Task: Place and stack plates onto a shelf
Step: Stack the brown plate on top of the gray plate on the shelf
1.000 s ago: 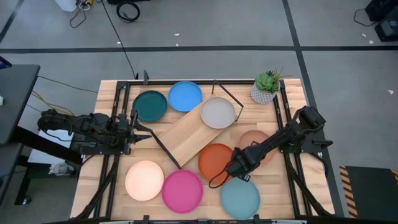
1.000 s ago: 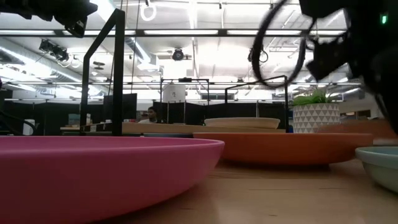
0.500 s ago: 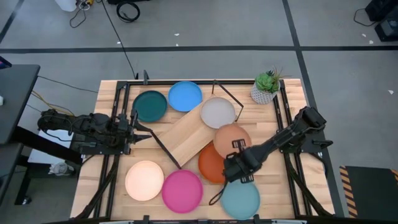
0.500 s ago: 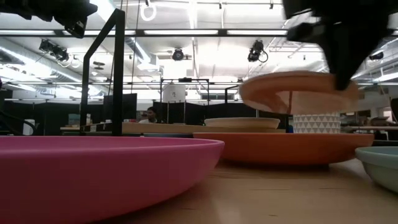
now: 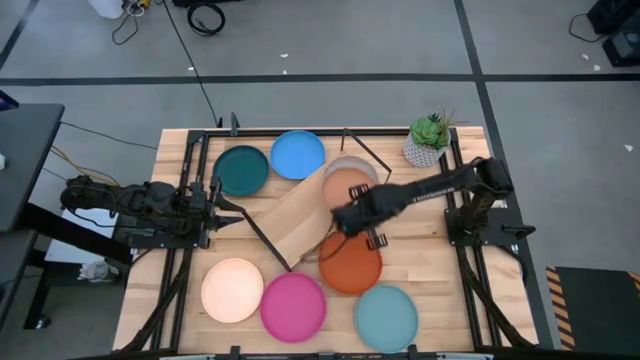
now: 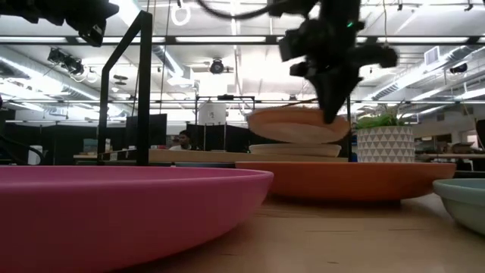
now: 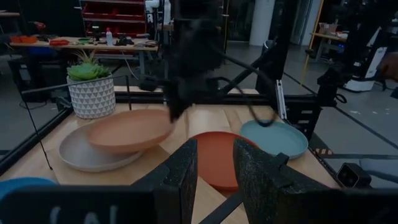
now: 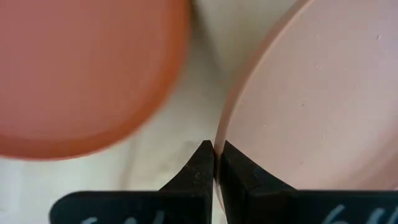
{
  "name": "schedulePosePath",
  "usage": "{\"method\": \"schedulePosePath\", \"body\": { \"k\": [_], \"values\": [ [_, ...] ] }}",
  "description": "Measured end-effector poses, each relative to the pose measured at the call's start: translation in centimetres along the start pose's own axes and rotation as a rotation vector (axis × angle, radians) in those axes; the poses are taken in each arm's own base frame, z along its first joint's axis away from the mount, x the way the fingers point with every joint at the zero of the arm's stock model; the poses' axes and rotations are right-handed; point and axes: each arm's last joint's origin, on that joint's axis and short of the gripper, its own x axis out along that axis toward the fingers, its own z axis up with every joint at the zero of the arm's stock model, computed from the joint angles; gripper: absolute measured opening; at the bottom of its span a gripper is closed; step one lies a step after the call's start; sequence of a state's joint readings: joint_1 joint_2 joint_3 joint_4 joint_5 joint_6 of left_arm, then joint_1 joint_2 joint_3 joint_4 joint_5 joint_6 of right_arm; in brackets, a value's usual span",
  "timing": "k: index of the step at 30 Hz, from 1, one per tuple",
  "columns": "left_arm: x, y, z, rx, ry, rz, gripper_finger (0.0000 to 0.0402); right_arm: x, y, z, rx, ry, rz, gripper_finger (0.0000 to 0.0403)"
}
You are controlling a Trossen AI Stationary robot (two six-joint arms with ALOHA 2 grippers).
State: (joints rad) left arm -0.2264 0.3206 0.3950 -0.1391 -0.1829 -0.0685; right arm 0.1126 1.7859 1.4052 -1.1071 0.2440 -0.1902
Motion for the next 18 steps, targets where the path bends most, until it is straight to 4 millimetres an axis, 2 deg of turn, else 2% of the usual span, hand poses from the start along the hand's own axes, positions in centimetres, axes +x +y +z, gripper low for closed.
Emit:
{"method": "schedulePosePath", "body": {
  "k": [9,13,18],
  "values": [
    [0.0,0.0,-0.2,-0.046,0.017,0.002,0.0110,2.0,-4.7,-0.4,-0.020,0.001,-0.032,0.0016],
    [0.0,0.0,-0.3,-0.075,0.036,0.004,0.0110,2.8,-5.5,-0.5,-0.019,0.013,-0.018,0.0016],
    [0.0,0.0,-0.6,-0.091,0.068,0.008,0.0110,3.4,-5.5,-0.6,-0.021,0.051,0.003,0.0016]
  ]
}}
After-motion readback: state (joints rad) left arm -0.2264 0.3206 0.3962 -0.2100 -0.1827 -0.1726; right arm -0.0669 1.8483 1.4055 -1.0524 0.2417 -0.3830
